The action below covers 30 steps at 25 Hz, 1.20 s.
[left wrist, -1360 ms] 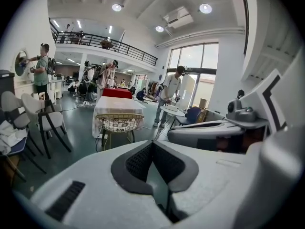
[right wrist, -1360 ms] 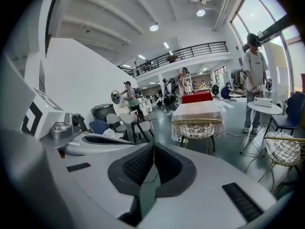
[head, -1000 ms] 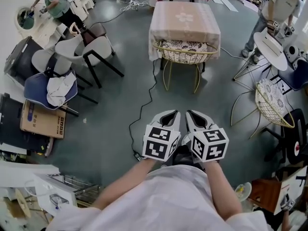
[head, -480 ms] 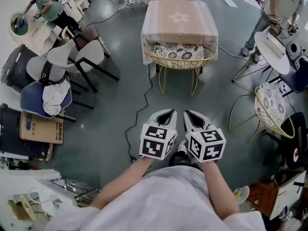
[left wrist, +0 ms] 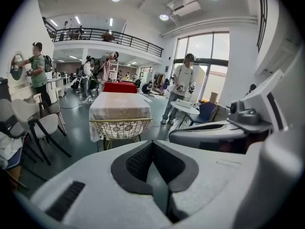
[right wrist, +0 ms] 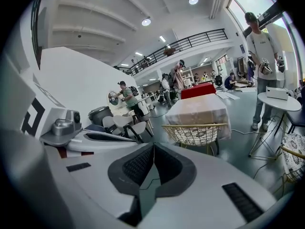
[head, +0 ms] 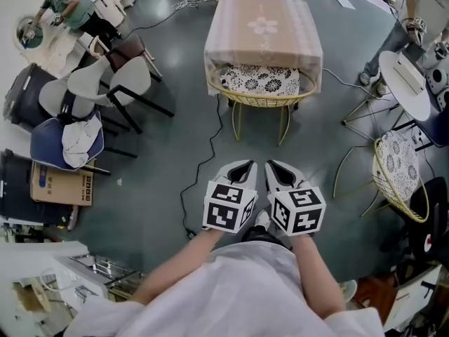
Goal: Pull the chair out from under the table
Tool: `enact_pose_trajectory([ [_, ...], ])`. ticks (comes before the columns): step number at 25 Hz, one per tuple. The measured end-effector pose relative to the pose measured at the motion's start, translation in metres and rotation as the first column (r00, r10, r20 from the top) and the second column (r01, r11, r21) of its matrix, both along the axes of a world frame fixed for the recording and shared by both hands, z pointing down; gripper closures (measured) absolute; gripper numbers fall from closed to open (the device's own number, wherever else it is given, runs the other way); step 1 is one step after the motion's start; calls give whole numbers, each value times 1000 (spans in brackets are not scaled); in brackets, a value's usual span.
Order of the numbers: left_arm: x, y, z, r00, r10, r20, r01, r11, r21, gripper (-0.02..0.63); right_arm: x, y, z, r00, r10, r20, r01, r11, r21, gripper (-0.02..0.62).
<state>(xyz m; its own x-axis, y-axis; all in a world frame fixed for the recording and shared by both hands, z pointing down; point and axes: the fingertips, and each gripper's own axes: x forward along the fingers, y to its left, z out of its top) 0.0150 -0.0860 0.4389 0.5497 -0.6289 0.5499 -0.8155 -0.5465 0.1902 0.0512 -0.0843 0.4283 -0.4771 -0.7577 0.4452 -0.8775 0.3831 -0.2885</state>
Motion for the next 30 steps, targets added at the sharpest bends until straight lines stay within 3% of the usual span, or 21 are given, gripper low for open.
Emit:
enact_pose_trajectory([
  [12,14,-44,1,996,-80,46,80,997,10,601,23,-42,2,998,-61,31,61,998,3,592],
  [30,24,-83,-6,994,-103,47,100,993,63,601,40,-67,3,997,-79,-4,79,996,28,592],
])
